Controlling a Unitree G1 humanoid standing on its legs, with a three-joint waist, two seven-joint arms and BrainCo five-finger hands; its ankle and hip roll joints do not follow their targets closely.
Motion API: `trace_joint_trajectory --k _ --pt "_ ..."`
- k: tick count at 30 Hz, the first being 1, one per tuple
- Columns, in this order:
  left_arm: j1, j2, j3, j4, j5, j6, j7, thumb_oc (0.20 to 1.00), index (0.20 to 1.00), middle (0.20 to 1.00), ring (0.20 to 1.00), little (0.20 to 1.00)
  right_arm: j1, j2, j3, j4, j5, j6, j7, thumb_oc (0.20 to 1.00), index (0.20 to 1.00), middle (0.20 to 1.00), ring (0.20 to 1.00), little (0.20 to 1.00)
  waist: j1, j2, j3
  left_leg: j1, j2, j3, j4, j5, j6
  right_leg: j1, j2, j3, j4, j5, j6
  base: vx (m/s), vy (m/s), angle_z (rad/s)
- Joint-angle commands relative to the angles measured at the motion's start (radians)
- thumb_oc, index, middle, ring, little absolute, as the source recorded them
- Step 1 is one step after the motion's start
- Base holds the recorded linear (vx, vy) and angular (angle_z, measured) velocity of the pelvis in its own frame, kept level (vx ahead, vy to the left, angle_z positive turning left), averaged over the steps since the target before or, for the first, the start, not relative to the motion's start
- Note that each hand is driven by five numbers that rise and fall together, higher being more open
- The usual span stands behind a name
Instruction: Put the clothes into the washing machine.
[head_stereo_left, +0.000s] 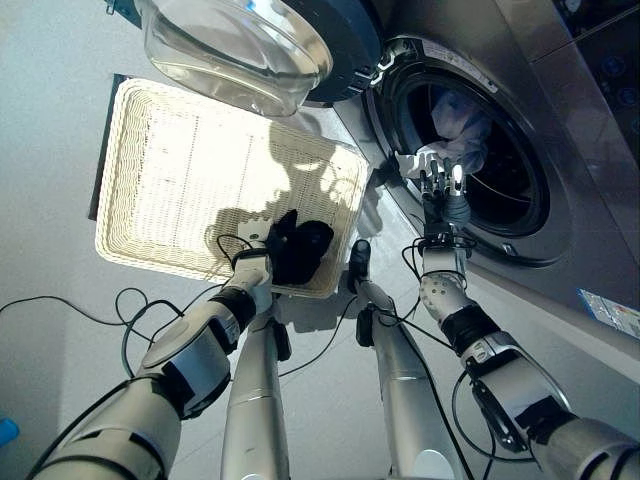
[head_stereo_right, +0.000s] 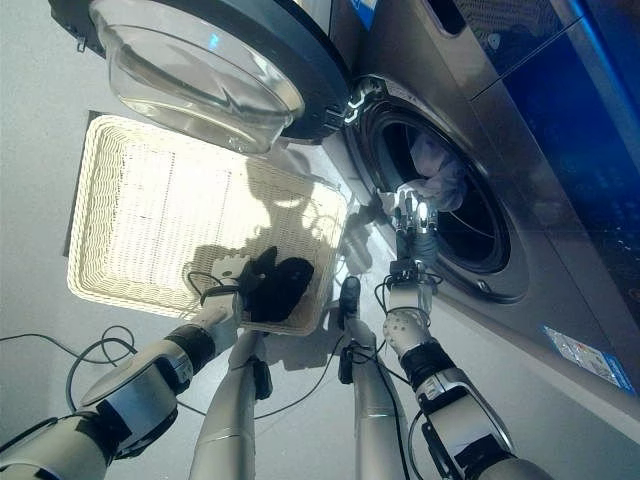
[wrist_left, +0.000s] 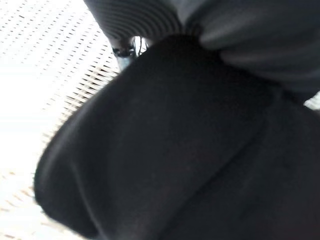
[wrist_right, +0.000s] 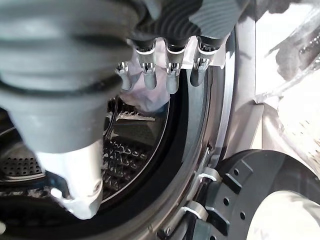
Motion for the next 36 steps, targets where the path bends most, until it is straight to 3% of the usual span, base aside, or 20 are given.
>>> trace_joint_trajectory --k 1,3,5,9,11,14,16,17,18,20,22,26,28,30,33,36 --pt "0.009 -0.018 0.038 0.016 -0.037 -0.030 0.049 0.200 0.200 0.200 0.200 0.200 0.018 -0.015 -0.031 -0.077 -0.048 -0.057 0.006 1.000 1.000 1.000 1.000 1.000 0.026 0.008 0.003 0.035 -0.065 0.093 -0.023 -0.007 0.036 0.019 0.063 -0.005 -0.016 0.075 0.059 0.00 0.000 0.00" --pt "0.010 -0.019 0.039 0.015 -0.040 -0.034 0.054 0.200 0.200 0.200 0.200 0.200 0.018 -0.015 -0.030 -0.077 -0.052 -0.057 0.005 1.000 1.000 1.000 1.000 1.000 0.026 0.008 0.003 0.036 -0.065 0.092 -0.022 -0.007 0.036 0.019 0.063 -0.004 -0.016 0.074 0.059 0.00 0.000 0.00" --pt "0.020 0.002 0.083 -0.014 -0.115 -0.161 0.156 0.200 0.200 0.200 0.200 0.200 0.029 -0.027 -0.016 -0.101 -0.118 -0.065 -0.031 1.000 1.000 1.000 1.000 1.000 0.031 0.011 0.003 0.056 -0.065 0.091 -0.023 -0.010 0.037 0.037 0.062 -0.003 -0.013 0.065 0.058 0.00 0.000 0.00" --pt "0.038 0.026 0.121 -0.055 -0.153 -0.236 0.211 0.200 0.200 0.200 0.200 0.200 0.056 -0.035 -0.017 -0.129 -0.161 -0.068 -0.058 1.000 1.000 1.000 1.000 1.000 0.036 0.018 0.003 0.071 -0.067 0.088 -0.026 -0.013 0.038 0.048 0.061 -0.003 -0.010 0.058 0.057 0.00 0.007 -0.02" --pt "0.064 0.053 0.165 -0.120 -0.197 -0.305 0.262 0.200 0.200 0.200 0.200 0.200 0.083 -0.044 -0.019 -0.162 -0.209 -0.074 -0.089 1.000 1.000 1.000 1.000 1.000 0.046 0.028 0.003 0.078 -0.072 0.082 -0.028 -0.013 0.040 0.055 0.058 -0.004 -0.007 0.054 0.056 0.00 0.000 0.00" --pt "0.094 0.065 0.206 -0.174 -0.243 -0.345 0.279 0.200 0.200 0.200 0.200 0.200 0.108 -0.049 -0.021 -0.194 -0.280 -0.078 -0.136 1.000 1.000 1.000 1.000 1.000 0.051 0.033 0.003 0.081 -0.078 0.072 -0.029 -0.014 0.044 0.059 0.057 -0.004 -0.005 0.050 0.055 0.00 0.000 0.00" --pt "0.125 0.068 0.243 -0.222 -0.297 -0.384 0.289 0.200 0.200 0.200 0.200 0.200 0.127 -0.055 -0.018 -0.220 -0.401 -0.078 -0.212 1.000 1.000 1.000 1.000 1.000 0.056 0.038 0.003 0.082 -0.081 0.067 -0.029 -0.015 0.046 0.060 0.056 -0.003 -0.004 0.047 0.054 0.00 0.000 0.00" --pt "0.150 0.069 0.267 -0.257 -0.330 -0.414 0.297 0.200 0.200 0.200 0.200 0.200 0.138 -0.066 -0.009 -0.246 -0.543 -0.069 -0.307 1.000 1.000 1.000 1.000 1.000 0.059 0.041 0.003 0.081 -0.084 0.063 -0.029 -0.016 0.048 0.058 0.056 -0.003 -0.002 0.045 0.053 0.00 0.000 0.00" --pt "0.154 0.069 0.271 -0.264 -0.335 -0.417 0.299 0.200 0.200 0.200 0.200 0.200 0.140 -0.067 -0.007 -0.253 -0.569 -0.064 -0.324 1.000 1.000 1.000 1.000 1.000 0.059 0.041 0.003 0.081 -0.084 0.062 -0.029 -0.016 0.049 0.058 0.056 -0.003 -0.002 0.045 0.053 0.00 0.000 0.00" --pt "0.206 0.066 0.320 -0.356 -0.404 -0.472 0.308 0.200 0.200 0.200 0.200 0.200 0.160 -0.097 0.020 -0.313 -0.977 0.022 -0.597 1.000 1.000 1.000 1.000 1.000 0.064 0.045 0.003 0.076 -0.090 0.055 -0.030 -0.017 0.054 0.053 0.058 -0.002 0.001 0.042 0.051 0.00 0.000 0.00" --pt "0.236 0.070 0.343 -0.416 -0.433 -0.496 0.313 0.200 0.200 0.200 0.200 0.200 0.177 -0.122 0.028 -0.354 -1.146 0.108 -0.730 1.000 1.000 1.000 1.000 1.000 0.064 0.047 0.003 0.076 -0.091 0.054 -0.029 -0.020 0.057 0.050 0.059 0.000 0.007 0.038 0.051 0.00 0.000 0.00" --pt "0.296 0.070 0.389 -0.529 -0.481 -0.551 0.314 0.200 0.200 0.200 0.200 0.200 0.211 -0.172 0.032 -0.437 -1.391 0.271 -0.882 1.000 1.000 1.000 1.000 1.000 0.061 0.049 0.003 0.078 -0.092 0.052 -0.032 -0.026 0.064 0.047 0.066 0.006 0.016 0.027 0.052 0.00 0.009 0.00" --pt "0.296 0.070 0.389 -0.529 -0.481 -0.551 0.314 0.200 0.200 0.200 0.200 0.200 0.211 -0.172 0.032 -0.437 -1.391 0.271 -0.882 1.000 1.000 1.000 1.000 1.000 0.061 0.049 0.003 0.078 -0.092 0.052 -0.032 -0.026 0.064 0.047 0.066 0.006 0.016 0.027 0.052 0.00 0.000 0.00" --pt "0.326 0.053 0.413 -0.595 -0.498 -0.585 0.297 0.200 0.200 0.200 0.200 0.200 0.225 -0.188 0.049 -0.493 -1.546 0.303 -0.892 1.000 1.000 1.000 1.000 1.000 0.059 0.051 0.003 0.074 -0.097 0.049 -0.030 -0.030 0.070 0.042 0.070 0.012 0.020 0.021 0.052 0.01 0.019 -0.01" --pt "0.342 0.036 0.433 -0.643 -0.520 -0.607 0.249 0.200 0.200 0.200 0.200 0.200 0.221 -0.197 0.075 -0.526 -1.581 0.255 -0.782 1.000 1.000 1.000 1.000 1.000 0.062 0.056 0.003 0.075 -0.100 0.048 -0.031 -0.030 0.072 0.043 0.070 0.013 0.022 0.016 0.052 0.00 0.013 -0.04" --pt "0.353 0.029 0.450 -0.681 -0.551 -0.634 0.180 0.200 0.200 0.200 0.200 0.200 0.202 -0.222 0.111 -0.529 -1.518 0.154 -0.606 1.000 1.000 1.000 1.000 1.000 0.073 0.056 0.003 0.074 -0.102 0.043 -0.025 -0.031 0.071 0.047 0.064 0.004 0.023 0.014 0.054 0.00 -0.021 -0.03"
